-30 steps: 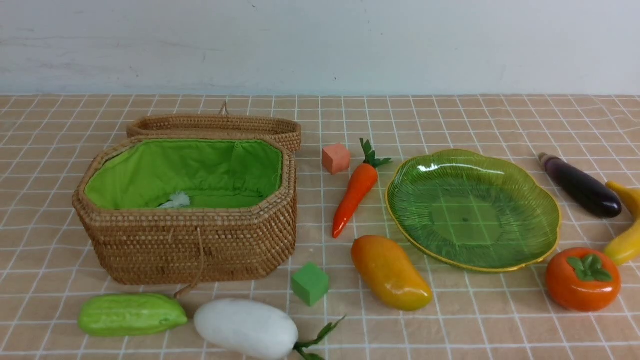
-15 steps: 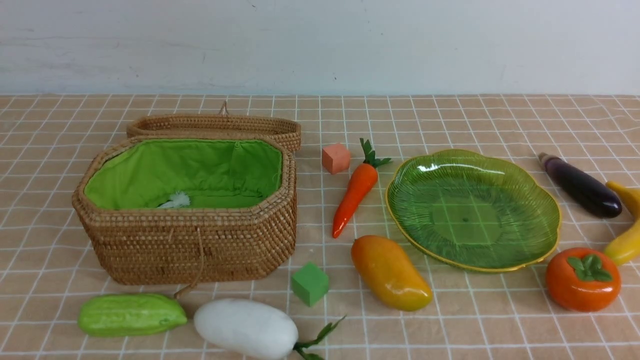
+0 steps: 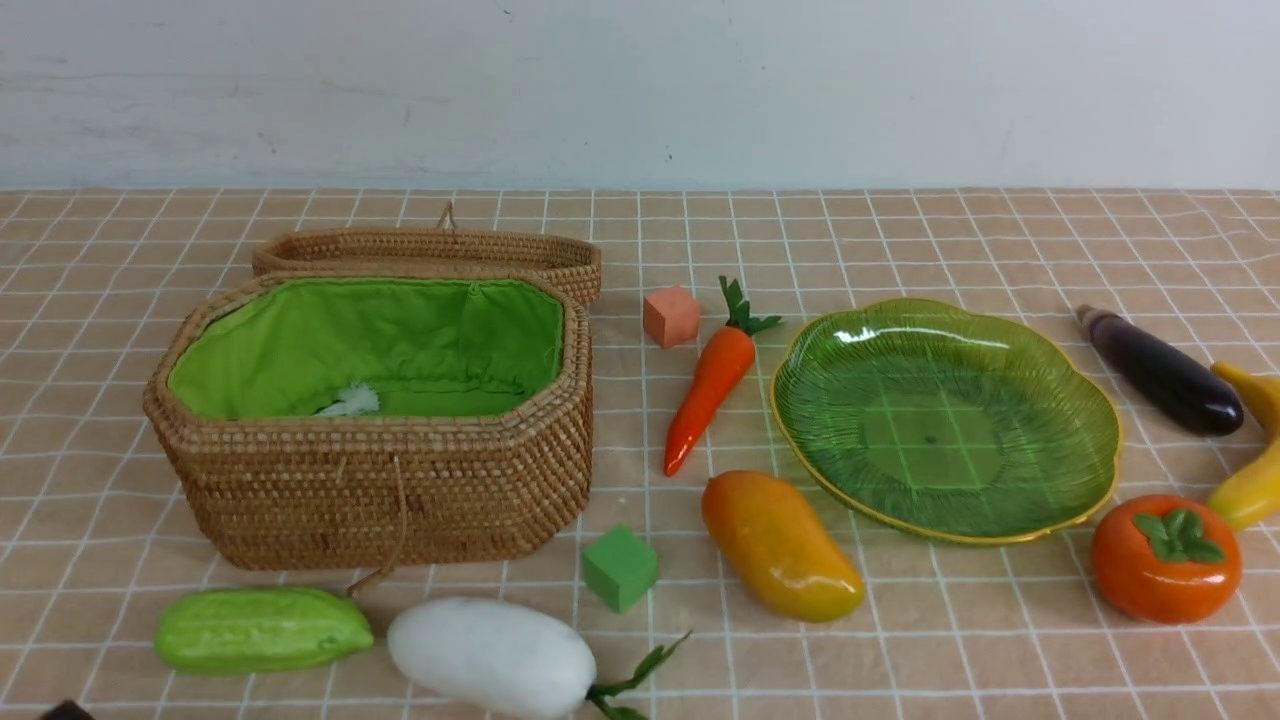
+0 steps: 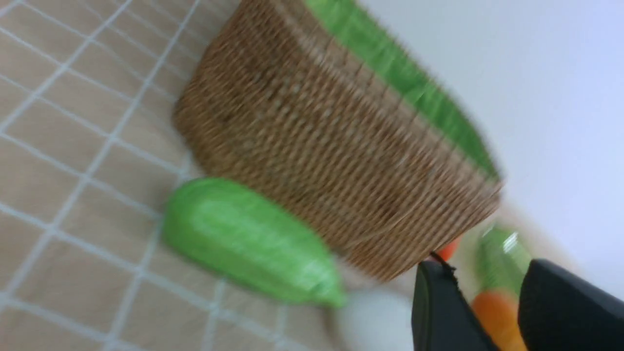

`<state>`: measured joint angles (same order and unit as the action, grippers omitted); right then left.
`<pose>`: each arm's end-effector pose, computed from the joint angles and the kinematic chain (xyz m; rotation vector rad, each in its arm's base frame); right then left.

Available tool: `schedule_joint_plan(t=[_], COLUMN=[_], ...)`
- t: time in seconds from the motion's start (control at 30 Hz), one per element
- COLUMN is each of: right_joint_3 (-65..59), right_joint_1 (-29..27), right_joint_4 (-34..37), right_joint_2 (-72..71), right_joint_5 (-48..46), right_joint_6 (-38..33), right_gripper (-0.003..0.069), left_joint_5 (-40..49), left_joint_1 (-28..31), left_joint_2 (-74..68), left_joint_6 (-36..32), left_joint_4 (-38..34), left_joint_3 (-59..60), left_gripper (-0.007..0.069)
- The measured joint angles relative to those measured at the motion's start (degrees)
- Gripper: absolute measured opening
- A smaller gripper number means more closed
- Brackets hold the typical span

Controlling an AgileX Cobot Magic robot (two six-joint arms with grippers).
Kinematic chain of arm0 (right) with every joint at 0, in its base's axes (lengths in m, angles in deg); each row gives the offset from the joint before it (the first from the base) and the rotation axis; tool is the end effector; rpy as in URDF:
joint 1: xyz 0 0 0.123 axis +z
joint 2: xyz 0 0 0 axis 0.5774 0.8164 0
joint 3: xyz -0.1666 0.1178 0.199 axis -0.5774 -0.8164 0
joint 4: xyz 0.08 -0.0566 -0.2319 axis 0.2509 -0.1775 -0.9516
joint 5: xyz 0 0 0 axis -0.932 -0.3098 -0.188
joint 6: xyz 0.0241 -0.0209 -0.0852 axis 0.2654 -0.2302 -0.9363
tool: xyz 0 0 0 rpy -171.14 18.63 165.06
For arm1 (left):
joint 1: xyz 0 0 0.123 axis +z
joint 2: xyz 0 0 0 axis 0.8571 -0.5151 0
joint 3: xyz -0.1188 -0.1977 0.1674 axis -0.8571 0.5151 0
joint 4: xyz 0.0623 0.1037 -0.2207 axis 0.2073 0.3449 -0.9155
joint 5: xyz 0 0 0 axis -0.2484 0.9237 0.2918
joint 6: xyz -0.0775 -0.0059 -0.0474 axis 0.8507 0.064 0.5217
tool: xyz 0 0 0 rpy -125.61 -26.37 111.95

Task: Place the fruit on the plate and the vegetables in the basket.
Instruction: Take a chayote with your left arm and place it on the basket on the left.

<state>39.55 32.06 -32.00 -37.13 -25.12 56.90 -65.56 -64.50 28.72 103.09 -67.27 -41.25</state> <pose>0.0524 0.0004 0.1735 0.1134 1.8677 0.0599 0.0560 -0.0101 0.1906 -0.5339 1.6029 -0.7116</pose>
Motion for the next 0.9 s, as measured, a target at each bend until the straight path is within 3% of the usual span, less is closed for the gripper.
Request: schedule_joint_plan(t=[0.27,0.43,0.53,0.6,0.73,0.8,0.9], right_joint_3=[-0.31,-0.44,-0.44,-0.44,4.44,13.06,22.84], right_joint_1=[0.00,0.00,0.00,0.07,1.82,4.41,7.24], right_joint_4=[-1.43,9.65,16.65,19.34,24.54,25.27,25.32], right_joint_2=[0.00,0.00,0.00,0.00,0.53,4.25,10.43], right_joint_5=[2.56,9.38,13.39,14.22,3.50,-6.82,-17.97], right_joint_6=[0.00,9.26,14.84,15.81,14.75,8.44,0.79], right_gripper=[0.0242,0.0242,0.0242,0.0236,0.0188,0.0147,0.0115], left_joint_5=[-9.87,3.08,14.86,19.23,31.44,37.75,39.00], left_joint_1=[0.00,0.00,0.00,0.00,0.00,-0.69,-4.17], left_joint_2=[0.00,0.00,-1.52,-4.07,-13.54,-19.73,-24.90], left_joint_6=[1.00,0.08,-0.79,-2.62,-12.83,-21.17,-30.85], left_joint_4=[-10.13,-10.85,-10.71,-10.42,-9.53,-8.96,-7.42], left_joint_3=[-0.08,-5.81,-11.82,-14.59,-21.78,-25.91,-29.61], left_gripper=[0.0239,0.0125,-0.0013,-0.0013,-0.0013,-0.0013,-0.0013])
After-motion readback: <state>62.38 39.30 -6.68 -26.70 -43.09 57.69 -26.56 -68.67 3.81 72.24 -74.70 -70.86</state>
